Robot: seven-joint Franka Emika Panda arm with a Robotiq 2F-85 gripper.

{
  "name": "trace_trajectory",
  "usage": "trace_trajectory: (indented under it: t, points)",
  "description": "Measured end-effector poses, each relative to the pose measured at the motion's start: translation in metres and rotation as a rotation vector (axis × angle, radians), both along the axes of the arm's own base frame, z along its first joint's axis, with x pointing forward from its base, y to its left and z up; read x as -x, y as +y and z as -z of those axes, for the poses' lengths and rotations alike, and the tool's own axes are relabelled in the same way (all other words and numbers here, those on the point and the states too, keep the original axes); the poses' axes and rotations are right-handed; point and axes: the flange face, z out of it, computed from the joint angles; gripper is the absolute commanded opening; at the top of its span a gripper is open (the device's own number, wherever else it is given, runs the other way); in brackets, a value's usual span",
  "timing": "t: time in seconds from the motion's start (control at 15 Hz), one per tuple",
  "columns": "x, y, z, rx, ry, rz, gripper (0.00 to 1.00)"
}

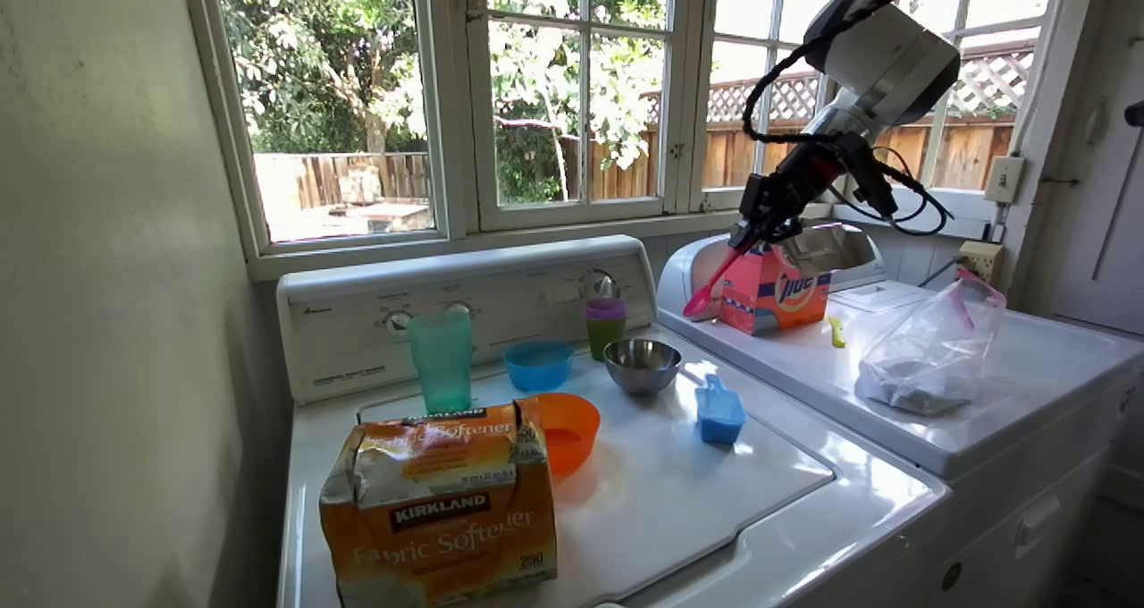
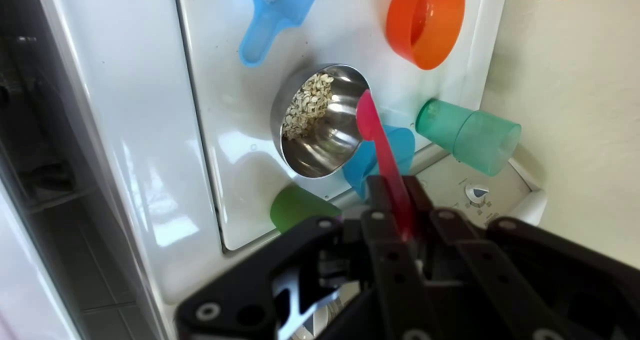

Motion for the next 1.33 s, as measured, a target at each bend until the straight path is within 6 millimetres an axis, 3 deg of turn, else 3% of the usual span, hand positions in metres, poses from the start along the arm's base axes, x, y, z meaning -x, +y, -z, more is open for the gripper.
trace_trajectory:
  t: [0.2,0.27,0.87,1.33]
  points:
    - [0.000,0.000,-0.002,0.001,-0.003,0.000,0.11]
    - [0.000,0.000,-0.002,0.001,-0.003,0.000,0.03]
    - [-0.002,0.006,0.000,-0.016,0.007,-0.018,0.03]
    - [-0.011,0.025,0.021,-0.070,0.104,-0.108,0.03]
